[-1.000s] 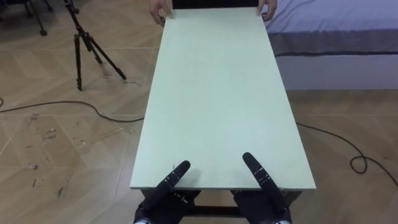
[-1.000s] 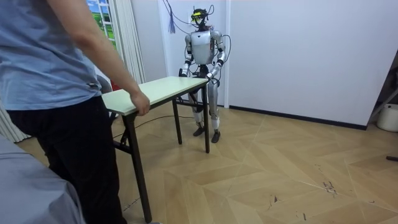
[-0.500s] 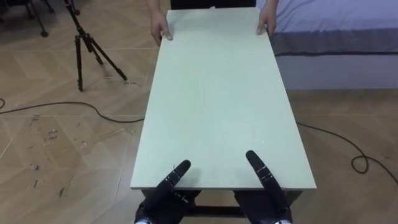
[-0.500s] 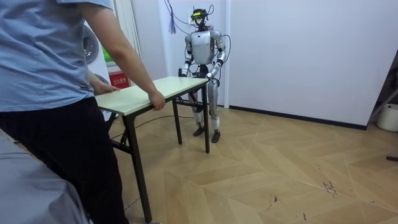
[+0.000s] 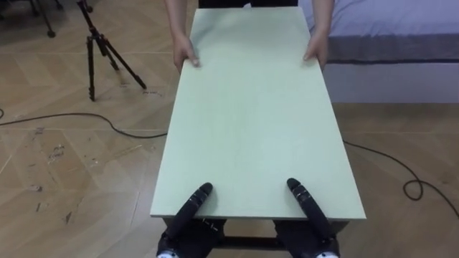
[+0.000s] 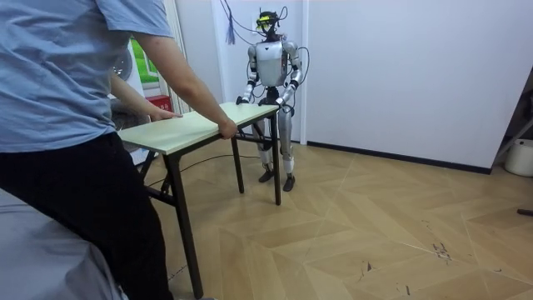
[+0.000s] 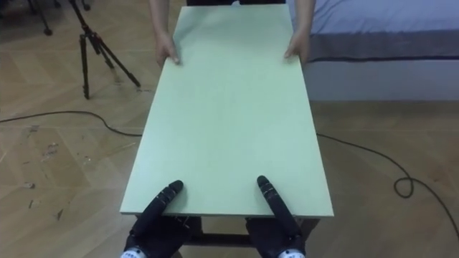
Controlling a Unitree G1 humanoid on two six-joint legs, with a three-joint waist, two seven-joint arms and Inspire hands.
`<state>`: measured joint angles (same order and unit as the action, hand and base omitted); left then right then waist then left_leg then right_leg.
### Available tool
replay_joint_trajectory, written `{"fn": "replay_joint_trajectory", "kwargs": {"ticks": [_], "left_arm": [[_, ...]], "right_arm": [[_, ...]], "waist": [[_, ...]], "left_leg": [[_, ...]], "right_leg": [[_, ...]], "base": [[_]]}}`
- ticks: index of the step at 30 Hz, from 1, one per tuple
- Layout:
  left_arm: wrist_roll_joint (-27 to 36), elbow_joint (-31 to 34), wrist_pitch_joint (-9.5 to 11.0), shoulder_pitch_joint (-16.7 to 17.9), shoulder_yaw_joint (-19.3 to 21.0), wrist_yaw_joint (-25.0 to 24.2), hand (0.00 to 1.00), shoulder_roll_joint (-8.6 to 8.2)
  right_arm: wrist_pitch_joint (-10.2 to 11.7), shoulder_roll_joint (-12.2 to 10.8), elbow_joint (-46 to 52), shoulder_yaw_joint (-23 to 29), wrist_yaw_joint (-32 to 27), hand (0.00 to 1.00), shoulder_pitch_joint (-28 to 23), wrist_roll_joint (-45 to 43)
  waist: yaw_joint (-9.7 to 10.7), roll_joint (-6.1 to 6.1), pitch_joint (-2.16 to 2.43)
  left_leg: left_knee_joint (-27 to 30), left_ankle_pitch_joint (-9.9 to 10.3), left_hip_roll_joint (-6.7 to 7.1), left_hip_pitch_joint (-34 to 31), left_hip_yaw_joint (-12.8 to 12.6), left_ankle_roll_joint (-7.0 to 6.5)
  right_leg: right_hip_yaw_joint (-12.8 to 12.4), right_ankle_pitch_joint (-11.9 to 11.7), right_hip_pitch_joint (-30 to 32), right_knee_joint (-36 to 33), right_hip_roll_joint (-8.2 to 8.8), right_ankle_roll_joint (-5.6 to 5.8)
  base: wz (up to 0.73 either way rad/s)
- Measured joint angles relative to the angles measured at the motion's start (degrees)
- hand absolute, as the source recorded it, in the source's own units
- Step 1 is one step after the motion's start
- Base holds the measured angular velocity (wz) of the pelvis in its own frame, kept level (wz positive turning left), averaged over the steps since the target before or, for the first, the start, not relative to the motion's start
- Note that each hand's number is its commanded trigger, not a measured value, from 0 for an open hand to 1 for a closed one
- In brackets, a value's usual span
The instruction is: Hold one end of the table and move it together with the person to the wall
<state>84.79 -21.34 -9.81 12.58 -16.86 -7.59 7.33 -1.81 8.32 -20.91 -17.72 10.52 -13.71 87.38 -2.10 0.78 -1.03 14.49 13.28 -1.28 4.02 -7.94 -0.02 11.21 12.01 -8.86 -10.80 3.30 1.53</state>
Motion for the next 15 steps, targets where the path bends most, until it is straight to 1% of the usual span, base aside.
{"fn": "replay_joint_trajectory", "kwargs": {"ticks": [2,4,7,10,13,15], "left_arm": [[-0.4,0.0,0.8,0.0,-0.3,0.4,1.00,-0.05],[-0.4,0.0,0.8,0.0,-0.3,0.5,1.00,-0.15],[-0.4,0.2,1.1,0.4,-0.3,0.5,1.00,-0.14],[-0.4,0.4,1.3,0.6,-0.3,0.5,1.00,-0.14],[-0.5,0.4,1.3,0.7,-0.3,0.5,1.00,-0.14],[-0.5,0.4,1.4,0.7,-0.3,0.4,1.00,-0.13]], "right_arm": [[0.2,-0.1,0.1,-0.2,-0.6,1.00,0.1,0.0],[0.6,0.1,0.1,-0.5,-0.8,1.00,0.2,-0.2],[1.1,0.3,0.4,-1.1,-0.9,1.00,0.3,-0.2],[1.1,0.3,0.4,-1.3,-0.9,1.00,0.2,-0.2],[1.3,0.2,0.4,-1.2,-0.9,1.00,0.2,-0.8],[1.4,0.1,0.4,-1.2,-0.9,1.00,0.2,-1.7]], "waist": [[0.1,0.05,-0.02],[0.0,0.18,-0.07],[0.0,0.37,0.03],[0.1,0.36,0.05],[0.1,0.36,0.06],[0.2,0.39,0.11]], "left_leg": [[-0.4,0.0,0.01,0.3,-0.1,-0.01],[-0.9,0.0,0.00,0.4,-0.1,-0.01],[-1.0,0.0,-0.07,0.4,-0.1,0.02],[-0.9,-0.1,-0.06,0.4,-0.1,0.01],[-0.9,-0.1,-0.07,0.4,-0.1,0.00],[-0.9,-0.1,-0.07,0.3,-0.1,0.00]], "right_leg": [[0.0,0.0,-0.1,0.0,0.01,0.02],[0.1,0.0,-0.1,0.0,-0.03,0.02],[0.1,-0.1,0.0,0.0,-0.12,0.01],[0.5,-0.1,0.0,0.0,-0.10,-0.03],[1.5,-0.1,0.0,0.0,-0.04,-0.06],[1.5,-0.1,0.1,0.0,-0.03,-0.06]], "base": [[-0.06],[-0.02],[0.00],[0.00],[0.00],[0.00]]}}
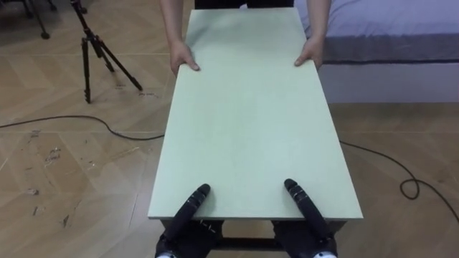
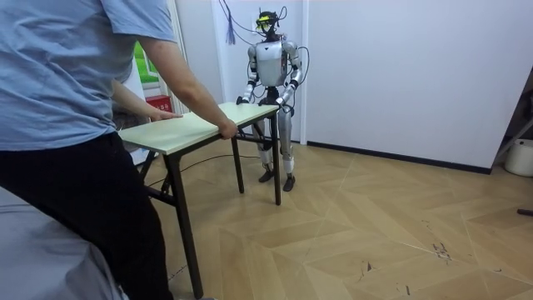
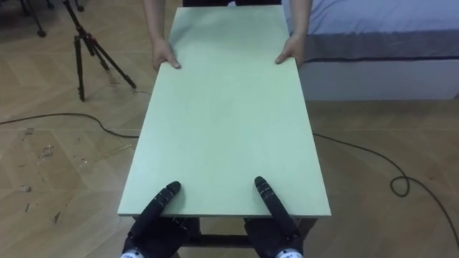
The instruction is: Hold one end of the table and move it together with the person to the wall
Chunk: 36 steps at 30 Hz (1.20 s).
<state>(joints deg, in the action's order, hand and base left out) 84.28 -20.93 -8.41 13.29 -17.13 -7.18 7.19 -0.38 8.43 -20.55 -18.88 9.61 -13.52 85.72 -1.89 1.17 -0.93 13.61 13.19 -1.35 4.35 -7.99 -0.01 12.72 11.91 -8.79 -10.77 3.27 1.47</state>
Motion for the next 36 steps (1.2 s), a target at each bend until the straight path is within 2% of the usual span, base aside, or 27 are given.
{"fn": "replay_joint_trajectory", "kwargs": {"ticks": [3,5,7,14,17,21,23,24,27,31,36], "left_arm": [[-0.1,0.1,0.0,0.3,0.0,-0.1,1.00,0.00],[-0.6,0.9,0.1,1.4,0.0,-0.1,1.00,-0.04],[-1.1,1.7,0.1,2.6,0.0,-0.3,1.00,0.00],[-3.7,3.1,0.4,5.8,0.1,-2.1,1.00,0.53],[-7.0,4.2,1.6,6.8,0.1,-2.5,1.00,0.27],[-9.6,6.0,2.8,7.8,0.6,-3.2,1.00,0.48],[-10.9,7.8,4.3,8.0,0.7,-3.5,1.00,0.53],[-11.3,8.2,4.6,8.0,0.8,-3.6,1.00,0.52],[-12.4,9.9,4.9,8.4,1.2,-3.6,1.00,0.46],[-12.7,11.1,6.4,9.7,0.7,-4.5,1.00,0.19],[-12.4,13.1,7.0,13.0,0.1,-6.0,1.00,0.49]], "right_arm": [[0.4,0.0,0.0,0.0,0.0,1.00,-0.2,-1.3],[0.5,0.0,0.5,0.0,0.0,1.00,-1.1,-1.9],[0.4,0.2,1.1,0.0,0.4,1.00,-2.2,-1.9],[0.2,0.6,1.4,-0.1,3.6,1.00,-5.0,-2.8],[0.4,1.0,1.8,-0.1,4.9,1.00,-5.7,-3.4],[0.5,1.0,2.3,-0.4,6.7,1.00,-6.0,-4.0],[1.2,0.7,4.0,-0.4,6.7,1.00,-6.2,-4.1],[1.3,0.5,4.1,-0.4,6.7,1.00,-6.2,-4.1],[1.6,0.3,5.1,-0.5,6.7,1.00,-6.3,-4.5],[2.6,0.8,8.0,-0.6,6.7,1.00,-8.1,-5.3],[2.7,1.6,9.3,-1.2,8.0,1.00,-9.9,-5.3]], "waist": [[0.0,-0.03,0.07],[-0.1,-0.12,0.59],[-0.1,-0.17,0.85],[-0.2,-0.08,0.91],[-0.3,-0.18,1.08],[-0.3,-0.42,0.97],[-0.4,-1.16,0.52],[-0.6,-1.32,0.49],[-1.0,-1.75,0.55],[-1.7,-1.81,0.58],[-1.7,-1.77,0.49]], "left_leg": [[0.0,0.0,0.00,-0.1,0.0,0.01],[0.0,0.0,0.01,-0.2,0.0,0.01],[0.0,0.0,0.02,-0.1,0.0,0.00],[-0.9,-0.5,0.08,-0.2,-0.2,0.02],[-0.8,-0.8,0.05,-1.2,-0.2,0.06],[-0.8,-0.9,0.03,-2.3,0.0,0.05],[-0.8,-1.1,0.04,-2.8,0.0,0.00],[-0.8,-1.1,0.04,-2.9,0.0,0.00],[-0.8,-1.1,0.08,-3.4,0.1,0.00],[-0.4,-1.1,0.07,-4.6,0.1,0.00],[-0.4,-1.1,0.08,-4.9,0.6,0.00]], "right_leg": [[0.0,0.0,0.0,0.0,0.00,0.00],[0.0,0.0,0.3,0.0,0.02,0.00],[0.0,0.0,0.2,0.0,0.04,0.00],[-0.1,0.0,0.3,-0.1,0.08,-0.02],[0.0,-0.2,1.4,-0.2,0.05,-0.27],[0.0,-0.2,2.8,-1.0,0.09,-0.26],[0.0,-0.2,3.3,-1.1,0.13,-0.27],[0.0,-0.2,3.4,-1.1,0.13,-0.27],[0.0,-0.2,4.2,-1.1,0.16,-0.26],[-0.1,-0.2,5.5,-1.0,0.15,-0.26],[0.0,-0.2,5.6,-1.0,0.15,-0.26]], "base": [[0.00],[0.00],[0.00],[-0.01],[0.00],[0.00],[0.00],[0.00],[-0.02],[0.01],[0.02]]}}
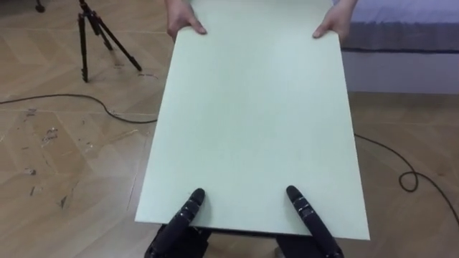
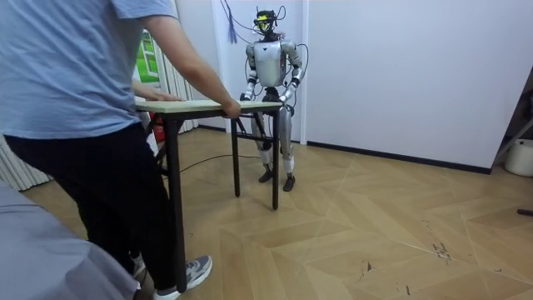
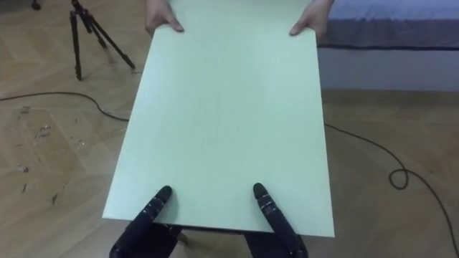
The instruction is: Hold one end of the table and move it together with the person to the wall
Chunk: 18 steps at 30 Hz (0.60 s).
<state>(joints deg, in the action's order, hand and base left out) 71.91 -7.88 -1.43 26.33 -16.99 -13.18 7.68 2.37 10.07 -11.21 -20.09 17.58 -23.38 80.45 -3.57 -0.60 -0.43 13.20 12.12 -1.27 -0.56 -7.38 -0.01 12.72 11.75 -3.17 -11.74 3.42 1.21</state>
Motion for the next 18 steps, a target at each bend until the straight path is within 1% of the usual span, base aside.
{"fn": "replay_joint_trajectory", "kwargs": {"ticks": [3,6,8,9,11,13,15,16,17,18], "left_arm": [[0.1,0.0,0.0,0.1,-0.1,0.0,1.00,0.02],[0.0,0.0,-0.1,-0.1,-0.8,-0.2,1.00,-0.01],[0.0,0.0,-0.1,-0.3,-1.5,-0.1,1.00,0.20],[0.0,0.0,-0.1,-0.4,-1.6,-0.2,1.00,0.25],[0.0,0.0,0.0,-0.5,-1.5,-0.4,1.00,0.24],[0.4,0.0,0.0,-0.6,-1.7,-0.4,1.00,0.29],[0.6,0.0,-0.1,-0.9,-1.9,-0.1,1.00,0.73],[0.7,-0.1,-0.2,-1.2,-1.9,0.2,1.00,0.78],[0.8,-0.1,-0.3,-1.2,-2.0,0.1,1.00,0.77],[0.9,-0.2,-0.3,-0.7,-1.9,0.0,1.00,0.43]], "right_arm": [[0.1,0.0,0.1,0.1,0.1,1.00,-0.2,-0.3],[0.7,1.0,1.0,0.0,0.1,1.00,-0.9,-0.2],[1.5,1.1,1.0,0.1,0.2,1.00,-1.3,-0.1],[1.8,1.2,1.0,0.1,0.2,1.00,-1.4,-0.2],[1.9,1.2,1.0,0.2,0.5,1.00,-1.4,-0.5],[2.4,1.0,1.0,0.3,0.5,1.00,-1.7,-1.1],[3.0,0.8,1.0,0.2,0.5,1.00,-1.8,-1.5],[3.3,0.7,1.0,0.2,0.5,1.00,-1.8,-1.6],[3.1,1.0,1.1,0.6,0.6,1.00,-1.7,-1.9],[2.7,1.0,1.1,0.8,0.6,1.00,-1.7,-2.1]], "waist": [[0.3,-0.22,-0.15],[0.3,-0.49,-0.31],[0.4,-0.57,-0.38],[0.3,-0.55,-0.37],[-0.4,-0.36,-0.58],[-0.5,-0.35,-0.53],[-1.0,-0.08,-0.46],[-1.4,-0.23,-0.35],[-1.6,-0.36,-0.22],[-2.1,0.12,-0.42]], "left_leg": [[0.7,0.0,-0.02,-0.8,0.3,0.00],[2.3,0.2,-0.12,-2.4,1.5,0.09],[4.5,0.8,-0.63,-4.1,2.7,0.33],[5.3,1.2,-0.99,-4.5,2.7,0.43],[9.4,1.8,-2.22,-7.1,3.1,0.87],[10.8,1.7,-2.76,-8.7,3.6,1.20],[11.1,1.1,-3.26,-9.8,4.5,2.17],[11.0,0.5,-3.45,-10.5,5.2,3.18],[15.1,1.0,-4.42,-11.8,4.6,3.83],[19.9,2.2,-5.29,-12.4,3.5,3.90]], "right_leg": [[0.3,0.0,0.0,0.0,-0.06,0.00],[1.6,0.0,0.2,-0.1,-0.15,-0.01],[1.7,0.1,0.5,-0.6,-0.78,-0.17],[1.6,0.2,0.9,-1.0,-1.04,-0.37],[1.6,0.5,2.6,-2.6,-2.00,-1.39],[1.6,0.9,3.9,-3.4,-2.60,-2.25],[0.6,0.6,5.1,-3.0,-3.66,-3.28],[-0.1,0.4,6.4,-2.9,-4.15,-4.11],[1.1,0.3,7.4,-3.2,-3.67,-5.13],[2.1,0.2,7.3,-3.3,-3.74,-5.44]], "base": [[0.10],[0.19],[0.18],[0.09],[0.00],[0.05],[0.02],[-0.18],[-0.36],[-0.78]]}}
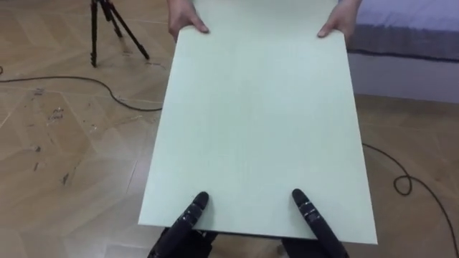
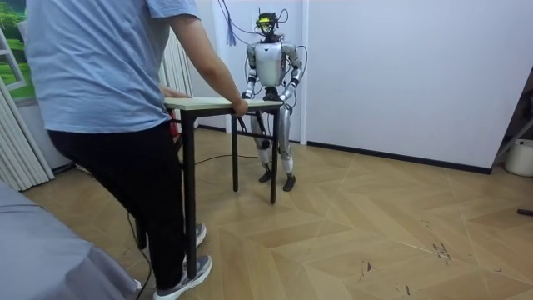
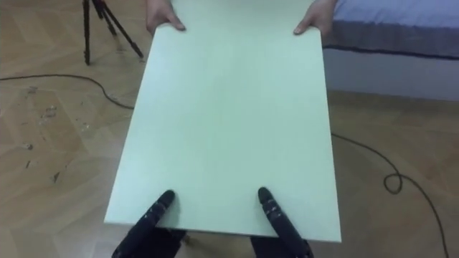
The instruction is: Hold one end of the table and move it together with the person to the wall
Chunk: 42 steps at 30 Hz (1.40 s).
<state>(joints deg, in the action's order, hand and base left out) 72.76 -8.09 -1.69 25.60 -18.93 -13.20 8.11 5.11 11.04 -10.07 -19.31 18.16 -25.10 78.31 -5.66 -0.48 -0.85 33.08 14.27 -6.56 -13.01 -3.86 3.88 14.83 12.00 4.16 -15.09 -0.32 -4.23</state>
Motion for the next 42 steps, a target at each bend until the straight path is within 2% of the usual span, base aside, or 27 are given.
{"fn": "replay_joint_trajectory", "kwargs": {"ticks": [1,2,3,4,5,7,8,10,11,13,14,16,18,20,21,23,24,25,26,29,31,33,34,36,38,40,42], "left_arm": [[0.5,-0.1,0.1,1.9,0.0,-0.7,1.00,-0.42],[1.7,-0.1,0.0,3.4,-0.1,-1.6,1.00,-0.41],[2.0,-0.1,-0.1,3.9,-0.2,-1.9,1.00,-0.33],[2.1,0.0,-0.1,4.0,0.0,-2.7,1.00,0.14],[2.0,0.0,-0.1,3.7,0.0,-2.9,1.00,0.65],[1.8,0.1,-0.1,3.7,-0.3,-2.8,1.00,1.34],[1.5,0.1,-0.3,2.9,-0.4,-2.8,1.00,1.06],[1.8,0.1,-0.3,1.9,-0.4,-2.9,1.00,0.01],[2.2,0.0,-0.3,1.0,-0.3,-2.9,1.00,0.37],[2.6,-0.1,0.3,-0.9,-0.3,-2.3,1.00,0.30],[2.7,-0.1,0.8,-2.2,-0.4,-1.4,1.00,0.24],[3.1,-0.3,1.3,-3.1,-0.5,-0.1,1.00,-0.10],[3.1,-1.1,2.1,-3.3,-0.3,0.2,1.00,-0.42],[2.3,-4.0,2.1,-4.3,-1.0,0.2,1.00,-0.64],[2.1,-4.4,2.1,-4.2,-1.1,0.2,1.00,-0.67],[3.0,-4.4,2.0,-3.4,-1.3,0.2,1.00,-0.60],[3.1,-4.4,1.9,-3.2,-1.3,0.2,1.00,-0.54],[2.8,-4.7,1.3,-3.2,-1.5,0.3,1.00,-0.55],[2.0,-4.8,0.5,-3.2,-1.5,0.6,1.00,-0.54],[1.5,-4.6,-1.0,-2.2,-1.6,0.3,1.00,0.00],[1.3,-3.8,-1.2,-0.5,-1.4,0.0,1.00,0.44],[1.8,-3.7,-1.8,-0.1,-1.5,-0.7,1.00,1.07],[2.1,-3.5,-1.9,0.4,-1.5,-1.1,1.00,1.06],[2.6,-2.7,-1.9,0.5,-1.4,-1.3,1.00,2.09],[1.9,-1.7,-1.7,0.3,-1.4,-1.3,1.00,3.42],[1.6,-1.6,-1.4,-0.6,-1.4,-1.1,1.00,2.75],[1.6,-1.4,-0.6,-0.8,-1.1,-1.5,1.00,2.69]], "right_arm": [[-1.0,0.7,0.0,0.0,0.0,1.00,-0.1,-0.5],[-1.8,1.4,0.0,0.0,0.1,1.00,-0.1,-1.2],[-2.1,1.7,0.0,0.0,0.2,1.00,-0.1,-1.3],[-2.2,1.5,0.0,0.0,0.6,1.00,0.0,-1.8],[-1.9,1.1,-0.1,-0.1,0.7,1.00,-0.3,-2.2],[-1.3,0.9,-0.2,-0.2,0.9,1.00,-1.2,-2.5],[-0.7,0.8,0.2,0.1,1.3,1.00,-1.0,-2.4],[-0.6,1.8,0.7,0.4,1.4,1.00,0.6,-2.6],[-0.9,1.6,0.3,0.5,1.4,1.00,2.0,-2.7],[-1.0,0.8,0.0,1.0,1.3,1.00,3.3,-2.7],[-1.5,-0.1,-0.7,1.9,1.1,1.00,4.1,-3.3],[-3.2,-0.4,-1.0,2.9,-0.1,1.00,5.6,-4.0],[-5.1,-0.4,-1.2,3.4,-1.8,1.00,6.7,-4.7],[-5.2,-2.3,-2.3,5.0,-2.0,1.00,4.8,-5.7],[-5.2,-2.5,-2.6,5.3,-1.9,1.00,4.5,-6.0],[-5.9,-2.5,-2.9,5.4,-1.9,1.00,4.4,-6.7],[-6.0,-2.5,-2.9,5.4,-1.9,1.00,4.2,-6.8],[-6.0,-2.5,-2.8,5.6,-1.9,1.00,3.3,-6.6],[-5.8,-2.5,-2.8,5.5,-1.8,1.00,2.0,-6.1],[-3.5,-2.2,-2.1,4.6,-0.5,1.00,-1.1,-5.8],[-1.8,-2.1,-1.4,2.7,-0.4,1.00,-2.4,-5.5],[-1.3,-0.9,-1.3,1.6,-0.4,1.00,-2.3,-4.5],[-1.5,0.0,-1.2,1.2,-0.1,1.00,-2.1,-3.9],[-1.3,-0.3,-0.9,0.8,-0.2,1.00,-2.1,-3.8],[0.3,-1.1,-0.9,-0.8,-0.2,1.00,-2.6,-2.5],[1.3,-0.1,-0.9,-1.2,-0.2,1.00,-1.4,-1.6],[1.0,0.0,-1.0,-1.4,-0.2,1.00,0.1,-1.4]], "waist": [[-0.8,1.34,0.22],[-0.2,2.72,0.28],[0.4,3.23,0.24],[1.5,3.76,-0.29],[2.2,3.11,-1.15],[2.7,1.58,-0.48],[3.1,1.89,-0.40],[3.0,4.70,-1.37],[3.4,5.23,-1.48],[3.4,4.98,-1.44],[3.3,4.76,-1.40],[2.0,4.51,-1.33],[2.3,4.35,-0.83],[2.5,3.15,0.23],[2.5,3.09,0.48],[3.7,3.19,0.45],[4.4,3.37,0.33],[5.6,3.40,0.30],[6.3,3.28,0.32],[6.8,2.80,0.59],[5.9,2.53,0.40],[4.0,2.03,0.02],[3.1,2.19,0.79],[3.6,0.85,0.66],[3.2,-2.60,0.30],[1.2,-2.53,-0.09],[-1.2,-2.85,0.25]], "left_leg": [[9.8,1.2,-1.53,-0.2,-1.5,0.00],[17.7,0.6,-2.47,0.5,-1.4,0.44],[19.4,0.1,-2.67,1.1,-1.2,0.38],[18.9,1.1,-2.51,3.0,-0.8,-0.49],[15.5,1.8,-1.75,3.8,-1.0,-0.62],[9.0,1.9,0.50,5.2,-0.6,-0.32],[6.6,4.0,0.43,6.2,-0.3,1.42],[8.3,7.0,-2.52,6.9,-0.5,1.12],[4.7,9.9,-2.90,8.0,-0.5,1.08],[-0.2,12.6,-2.53,7.9,-1.2,-0.18],[-0.1,13.7,-2.30,6.5,-2.0,-1.83],[3.9,13.9,-1.91,5.1,-3.6,-2.08],[4.4,13.9,-0.57,3.0,-4.2,-4.15],[2.5,10.9,2.49,2.7,-3.5,-6.03],[2.2,10.3,2.89,2.7,-3.6,-6.36],[0.4,7.8,4.77,2.4,-3.9,-8.23],[-0.1,7.1,5.21,2.2,-3.9,-8.79],[-0.5,6.2,5.14,2.1,-4.8,-9.21],[-1.2,5.2,4.77,2.2,-6.6,-9.32],[-5.6,1.8,3.49,2.4,-12.5,-9.08],[-6.4,0.8,3.13,1.9,-14.4,-8.81],[-6.7,0.2,3.48,1.1,-14.8,-8.30],[-8.0,-0.8,3.10,-0.1,-14.2,-8.53],[-9.3,-2.8,2.32,-1.0,-15.8,-8.80],[-9.9,-4.9,2.34,-1.3,-20.6,-8.74],[-9.4,-6.6,2.10,-3.7,-19.2,-8.08],[-10.7,-8.2,2.46,-5.9,-17.0,-8.00]], "right_leg": [[1.8,0.0,-0.3,-0.4,-0.24,-0.30],[4.0,0.1,-0.5,-1.0,-0.60,-0.38],[5.0,0.0,-0.6,-1.4,-0.82,-0.22],[6.8,0.9,0.4,-4.3,-0.73,-0.46],[6.6,1.4,1.6,-6.8,0.06,-0.50],[3.0,0.1,3.3,-6.1,0.09,-0.72],[2.9,-1.7,4.8,-4.2,0.08,-1.25],[6.1,-3.2,6.6,-4.8,-1.60,-2.61],[6.8,-3.6,9.1,-6.3,-1.73,-3.13],[7.8,-5.1,12.9,-8.0,-1.04,-3.79],[9.4,-6.6,14.7,-8.1,-0.32,-4.31],[12.1,-8.6,16.2,-7.3,1.21,-5.35],[13.4,-9.9,16.6,-7.1,3.30,-4.19],[12.7,-12.9,16.0,-4.9,5.57,0.44],[12.4,-13.8,15.7,-3.9,5.72,2.22],[11.6,-17.2,14.8,-0.6,6.74,7.74],[10.7,-17.6,14.9,-1.0,7.29,8.28],[6.6,-15.7,15.8,-7.0,8.37,6.71],[2.5,-10.4,16.4,-16.1,9.99,5.89],[-1.5,-1.2,12.5,-29.4,14.00,6.82],[-4.3,0.9,8.1,-30.2,14.37,7.90],[-5.1,1.2,7.6,-26.3,12.77,8.83],[-5.4,1.0,7.2,-21.9,11.29,10.79],[-3.6,2.3,5.8,-27.4,12.32,9.91],[-3.7,4.5,0.5,-29.8,14.26,9.68],[-3.9,6.5,0.9,-24.0,12.59,9.59],[-3.7,8.0,-0.3,-16.7,10.18,9.26]], "base": [[-0.83],[-0.66],[0.00],[0.42],[0.50],[0.33],[0.10],[-0.18],[-0.08],[-0.02],[-0.19],[-0.54],[-0.19],[0.39],[0.05],[0.07],[0.54],[0.77],[0.78],[0.47],[-0.19],[-0.51],[-0.33],[0.13],[0.33],[-0.48],[-0.77]]}}
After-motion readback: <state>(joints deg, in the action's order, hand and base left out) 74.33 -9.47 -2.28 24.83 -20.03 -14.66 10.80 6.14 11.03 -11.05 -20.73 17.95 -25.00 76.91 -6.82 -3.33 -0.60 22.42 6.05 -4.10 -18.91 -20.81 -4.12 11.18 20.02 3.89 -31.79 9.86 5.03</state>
